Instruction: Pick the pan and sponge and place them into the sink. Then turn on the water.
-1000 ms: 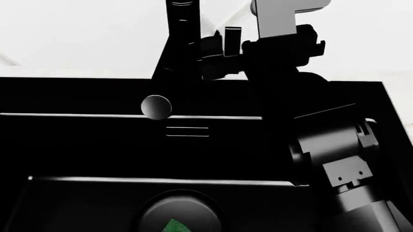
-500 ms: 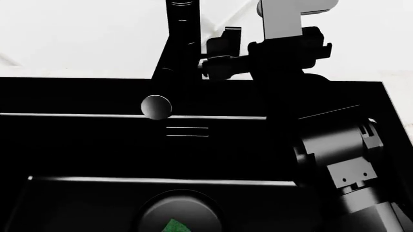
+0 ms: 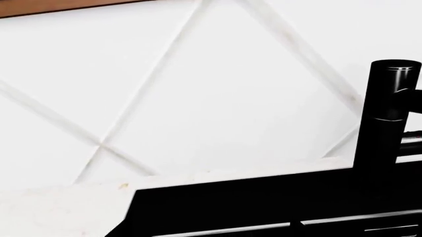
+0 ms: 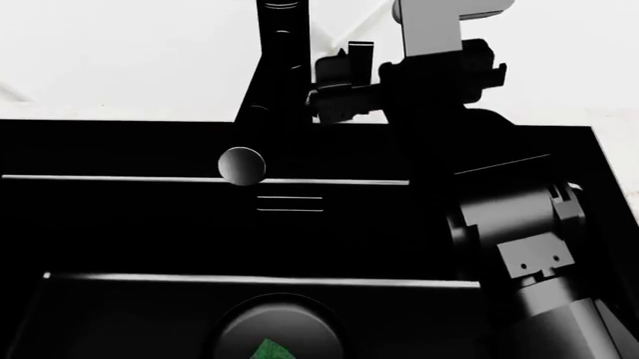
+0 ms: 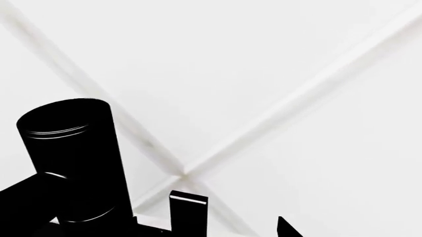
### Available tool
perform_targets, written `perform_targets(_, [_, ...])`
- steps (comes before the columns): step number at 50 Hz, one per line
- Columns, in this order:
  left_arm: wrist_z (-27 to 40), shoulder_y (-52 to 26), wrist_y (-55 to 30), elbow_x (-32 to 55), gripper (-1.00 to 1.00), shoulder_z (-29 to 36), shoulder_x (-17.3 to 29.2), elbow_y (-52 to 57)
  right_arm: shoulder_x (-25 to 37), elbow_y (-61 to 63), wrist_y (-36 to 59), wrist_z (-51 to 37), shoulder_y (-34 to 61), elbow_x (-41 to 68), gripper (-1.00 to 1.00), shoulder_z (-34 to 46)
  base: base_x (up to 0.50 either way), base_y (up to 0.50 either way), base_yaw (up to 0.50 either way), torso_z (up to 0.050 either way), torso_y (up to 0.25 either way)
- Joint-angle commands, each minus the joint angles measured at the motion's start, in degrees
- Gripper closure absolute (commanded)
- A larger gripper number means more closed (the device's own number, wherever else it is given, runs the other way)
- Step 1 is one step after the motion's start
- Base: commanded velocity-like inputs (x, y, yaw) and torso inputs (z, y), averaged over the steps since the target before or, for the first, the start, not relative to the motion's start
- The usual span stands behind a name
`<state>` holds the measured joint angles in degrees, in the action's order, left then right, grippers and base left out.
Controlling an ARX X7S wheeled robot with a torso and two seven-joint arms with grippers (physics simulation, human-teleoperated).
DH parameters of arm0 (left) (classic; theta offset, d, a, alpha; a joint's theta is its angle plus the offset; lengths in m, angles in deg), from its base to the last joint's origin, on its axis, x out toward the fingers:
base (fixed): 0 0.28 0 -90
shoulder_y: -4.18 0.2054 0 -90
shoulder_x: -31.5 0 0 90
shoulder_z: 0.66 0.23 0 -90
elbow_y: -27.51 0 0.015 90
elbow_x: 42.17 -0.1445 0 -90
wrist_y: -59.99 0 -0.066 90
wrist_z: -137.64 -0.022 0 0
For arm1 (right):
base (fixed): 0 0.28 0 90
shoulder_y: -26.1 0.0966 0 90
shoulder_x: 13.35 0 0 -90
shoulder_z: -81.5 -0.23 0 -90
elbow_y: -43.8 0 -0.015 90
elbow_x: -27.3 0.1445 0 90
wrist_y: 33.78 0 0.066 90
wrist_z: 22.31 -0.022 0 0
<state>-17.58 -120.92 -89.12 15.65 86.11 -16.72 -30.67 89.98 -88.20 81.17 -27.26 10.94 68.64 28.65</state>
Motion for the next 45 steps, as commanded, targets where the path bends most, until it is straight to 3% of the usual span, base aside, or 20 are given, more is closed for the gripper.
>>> perform_targets(1, [-0.71, 0.7, 0.83, 0.17, -1.0, -0.91, 0.27, 0.08, -1.13, -2.15, -0.52, 1.47, 1.0, -0.54, -1.0, -0.11, 0.0, 0.0, 0.0, 0.0, 0.0])
perform_targets(10, [-0.93, 1.15, 1.47, -0.99, -1.0, -0.25, 0.67, 0.26, -1.25, -2.59, -0.74, 1.61, 0.94, -0.59, -1.0, 0.0, 0.0, 0.0, 0.0, 0.0, 0.0])
perform_targets(27, [-0.62, 1.01, 1.28, 0.09, -1.0, -0.92, 1.04, 0.35, -0.99, -1.26, 0.05, 1.26, 1.35, -0.35, -1.0, 0.18, 0.0, 0.0, 0.0, 0.012, -0.148])
perform_targets(45, [-0.41, 1.47, 1.62, 0.34, -1.0, -1.03, 0.96, 0.02, -0.53, 0.46, 1.27, 0.53, 3.17, -0.19, -1.0, 0.2, 0.0, 0.0, 0.0, 0.004, -0.007])
